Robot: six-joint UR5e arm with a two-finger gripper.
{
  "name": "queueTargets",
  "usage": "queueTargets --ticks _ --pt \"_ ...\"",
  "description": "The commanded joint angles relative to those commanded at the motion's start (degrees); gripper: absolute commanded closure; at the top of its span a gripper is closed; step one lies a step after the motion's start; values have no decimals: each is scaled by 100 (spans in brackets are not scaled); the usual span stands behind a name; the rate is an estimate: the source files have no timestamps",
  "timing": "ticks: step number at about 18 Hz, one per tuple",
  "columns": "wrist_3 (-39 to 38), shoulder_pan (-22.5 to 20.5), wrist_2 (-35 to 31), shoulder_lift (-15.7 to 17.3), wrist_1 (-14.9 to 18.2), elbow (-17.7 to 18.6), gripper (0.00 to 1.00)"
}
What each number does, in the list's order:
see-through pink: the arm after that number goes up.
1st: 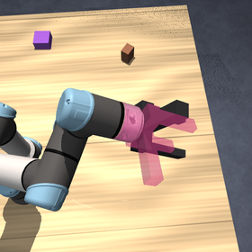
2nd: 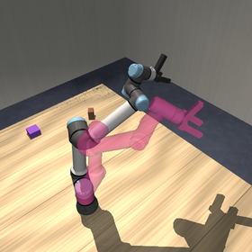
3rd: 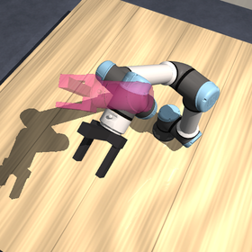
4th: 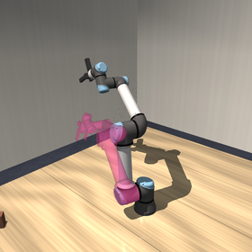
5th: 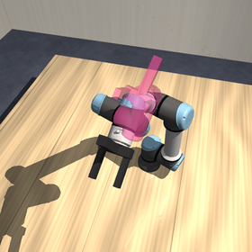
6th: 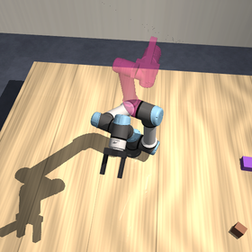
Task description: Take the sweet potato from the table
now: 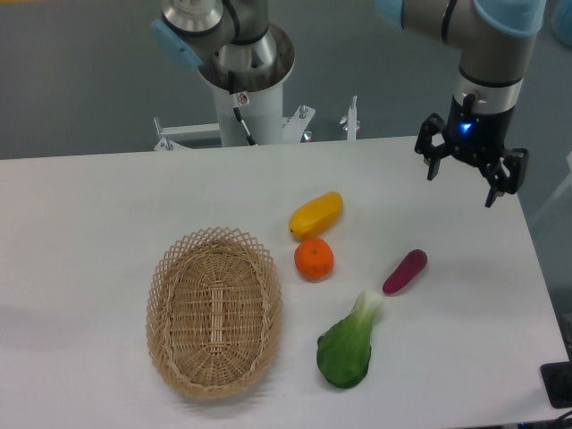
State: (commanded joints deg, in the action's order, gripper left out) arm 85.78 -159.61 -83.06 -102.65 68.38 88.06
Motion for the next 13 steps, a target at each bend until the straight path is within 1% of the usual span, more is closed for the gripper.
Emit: queueTargets --ticks 2,5,6,11,13 --pt "-9 97 -9 -140 -18 27 0" --pt "52 97 -18 -403 -35 1 0" --pt "70 88 -18 -518 -96 1 0" --pt "35 115 -44 -1177 -807 97 0" --pt "61 115 -53 -1335 -966 176 0"
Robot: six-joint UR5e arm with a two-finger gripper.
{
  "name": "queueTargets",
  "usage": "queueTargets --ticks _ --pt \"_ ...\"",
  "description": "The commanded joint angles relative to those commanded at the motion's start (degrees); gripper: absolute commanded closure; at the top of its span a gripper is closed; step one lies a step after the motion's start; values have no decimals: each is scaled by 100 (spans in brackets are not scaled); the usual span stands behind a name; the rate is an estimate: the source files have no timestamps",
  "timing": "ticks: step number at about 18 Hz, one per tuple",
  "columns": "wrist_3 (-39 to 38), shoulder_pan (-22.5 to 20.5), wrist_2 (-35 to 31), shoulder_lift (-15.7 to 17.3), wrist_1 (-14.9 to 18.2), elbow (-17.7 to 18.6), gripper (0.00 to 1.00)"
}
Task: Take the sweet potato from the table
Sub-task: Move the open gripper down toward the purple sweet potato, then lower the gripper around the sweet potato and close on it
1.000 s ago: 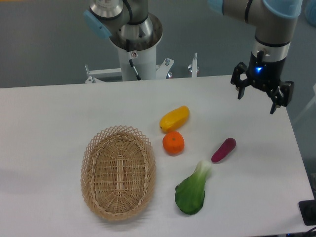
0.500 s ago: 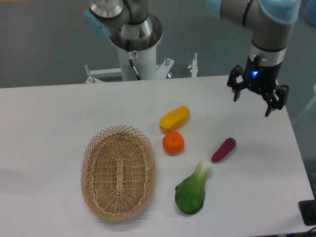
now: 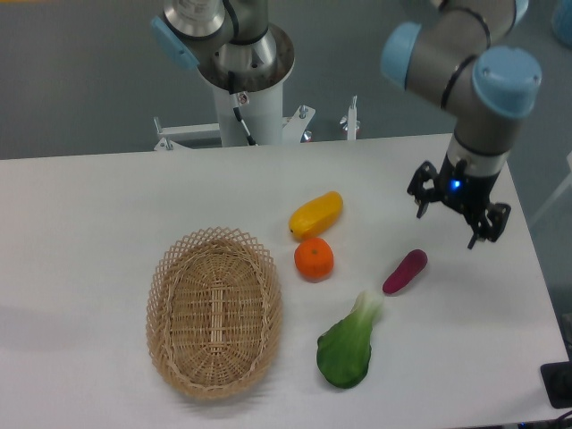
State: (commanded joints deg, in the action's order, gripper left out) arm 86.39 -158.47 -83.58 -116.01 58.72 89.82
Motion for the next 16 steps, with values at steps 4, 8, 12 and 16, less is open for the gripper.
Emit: queueTargets --ticks 4,8,12,16 --pt "0 87 -131 -185 -465 263 0" --pt "-61 185 -369 -282 -765 553 0" --pt "-61 255 -378 -291 -1115 861 0" --pt "-52 290 -474 -396 -1310 958 0"
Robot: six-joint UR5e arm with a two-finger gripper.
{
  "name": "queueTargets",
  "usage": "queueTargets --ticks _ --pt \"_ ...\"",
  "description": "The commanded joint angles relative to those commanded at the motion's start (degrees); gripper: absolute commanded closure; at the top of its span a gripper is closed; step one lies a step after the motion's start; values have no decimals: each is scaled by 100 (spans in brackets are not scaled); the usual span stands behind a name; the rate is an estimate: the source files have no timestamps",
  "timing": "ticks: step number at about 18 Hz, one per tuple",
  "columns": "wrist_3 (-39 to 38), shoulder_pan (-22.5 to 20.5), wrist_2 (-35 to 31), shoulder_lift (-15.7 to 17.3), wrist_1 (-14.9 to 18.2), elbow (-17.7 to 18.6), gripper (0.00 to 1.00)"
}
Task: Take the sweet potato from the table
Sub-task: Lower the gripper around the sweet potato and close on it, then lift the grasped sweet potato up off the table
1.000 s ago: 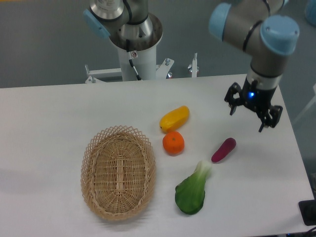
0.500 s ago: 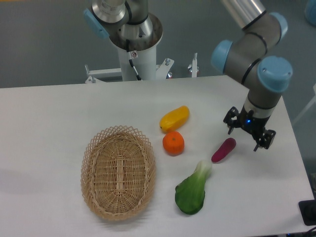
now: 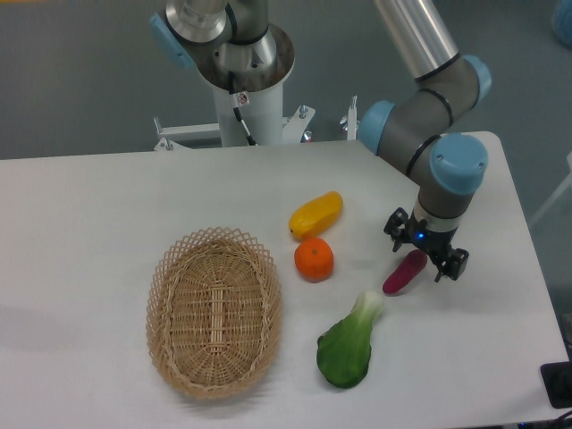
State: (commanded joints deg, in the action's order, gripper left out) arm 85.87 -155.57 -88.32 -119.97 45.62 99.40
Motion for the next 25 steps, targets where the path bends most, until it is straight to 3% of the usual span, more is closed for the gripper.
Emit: queueTargets --ticks 4,5,6,7,8,13,18,25 --pt "-9 9 -97 -9 -26 27 0" --pt "-9 9 -97 -17 -61 27 9" --pt "17 9 -97 -18 -122 27 34" --pt "35 9 -97 -18 -132 18 52" --pt "44 9 -97 -18 -132 9 59" --pt "53 9 -97 17 -132 -35 70" --pt "97 9 -97 123 -123 -140 70" --pt "18 131 104 904 280 -351 69"
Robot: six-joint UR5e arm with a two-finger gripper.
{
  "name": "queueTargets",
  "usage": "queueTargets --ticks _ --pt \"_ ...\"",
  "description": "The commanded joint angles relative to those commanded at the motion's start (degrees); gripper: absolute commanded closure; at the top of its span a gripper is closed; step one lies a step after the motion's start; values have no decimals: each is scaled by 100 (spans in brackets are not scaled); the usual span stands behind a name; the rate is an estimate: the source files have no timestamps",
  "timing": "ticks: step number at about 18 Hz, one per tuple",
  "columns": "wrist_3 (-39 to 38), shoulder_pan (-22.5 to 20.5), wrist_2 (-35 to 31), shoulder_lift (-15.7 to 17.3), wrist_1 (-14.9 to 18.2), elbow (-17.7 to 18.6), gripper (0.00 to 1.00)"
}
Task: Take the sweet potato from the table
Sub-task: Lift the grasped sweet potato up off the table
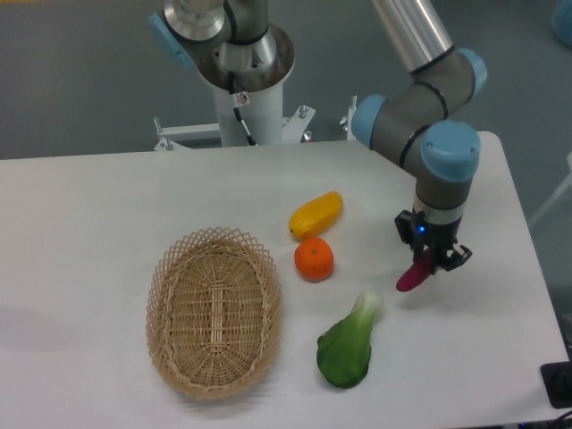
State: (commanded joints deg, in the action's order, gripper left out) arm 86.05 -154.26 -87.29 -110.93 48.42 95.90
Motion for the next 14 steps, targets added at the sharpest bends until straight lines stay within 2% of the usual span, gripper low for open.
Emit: queueTargets --ticks 4,7,10,14 --pt "-737 115 685 317 633 -483 68" --pt "-1185 273 1204 554 958 -721 68" --pt "-1599 378 1530 695 994 -774 68" --pt "-1942 571 1530 739 968 -783 68"
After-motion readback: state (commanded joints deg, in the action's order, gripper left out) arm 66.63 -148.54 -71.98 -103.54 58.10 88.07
